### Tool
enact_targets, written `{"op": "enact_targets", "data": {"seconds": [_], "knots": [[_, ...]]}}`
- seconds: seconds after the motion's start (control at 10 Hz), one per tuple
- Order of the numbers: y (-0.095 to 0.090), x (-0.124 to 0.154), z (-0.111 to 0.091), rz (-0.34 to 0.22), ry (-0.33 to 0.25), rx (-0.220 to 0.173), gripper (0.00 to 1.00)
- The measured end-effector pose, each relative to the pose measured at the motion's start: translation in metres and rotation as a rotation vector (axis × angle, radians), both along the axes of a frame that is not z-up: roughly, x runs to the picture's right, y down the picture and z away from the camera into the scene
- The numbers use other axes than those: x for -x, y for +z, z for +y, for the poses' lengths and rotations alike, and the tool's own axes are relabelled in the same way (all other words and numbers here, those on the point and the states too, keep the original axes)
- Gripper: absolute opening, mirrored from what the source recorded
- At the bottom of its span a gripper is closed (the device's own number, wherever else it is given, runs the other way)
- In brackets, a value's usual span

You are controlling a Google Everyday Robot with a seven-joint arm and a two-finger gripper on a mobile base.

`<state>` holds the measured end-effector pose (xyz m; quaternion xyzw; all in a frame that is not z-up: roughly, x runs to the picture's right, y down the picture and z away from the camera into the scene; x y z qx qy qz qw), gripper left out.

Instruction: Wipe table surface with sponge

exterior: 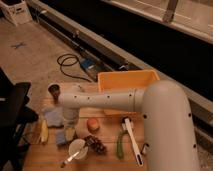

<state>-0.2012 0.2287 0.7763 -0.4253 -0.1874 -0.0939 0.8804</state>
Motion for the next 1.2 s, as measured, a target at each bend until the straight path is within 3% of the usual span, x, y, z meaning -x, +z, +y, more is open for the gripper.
{"op": "enact_targets", "data": {"seconds": [0.2, 0.7, 1.0, 1.2], "knots": [[0.009, 0.015, -0.012, -0.030, -0.004, -0.022, 0.00], [0.011, 0.073, 0.000, -0.176, -0.051, -0.003, 0.00], [-0.013, 0.079, 0.032, -0.203, -0.060, 0.026, 0.00], [-0.032, 0.065, 0.054, -0.175, -0.046, 0.054, 0.00]]}}
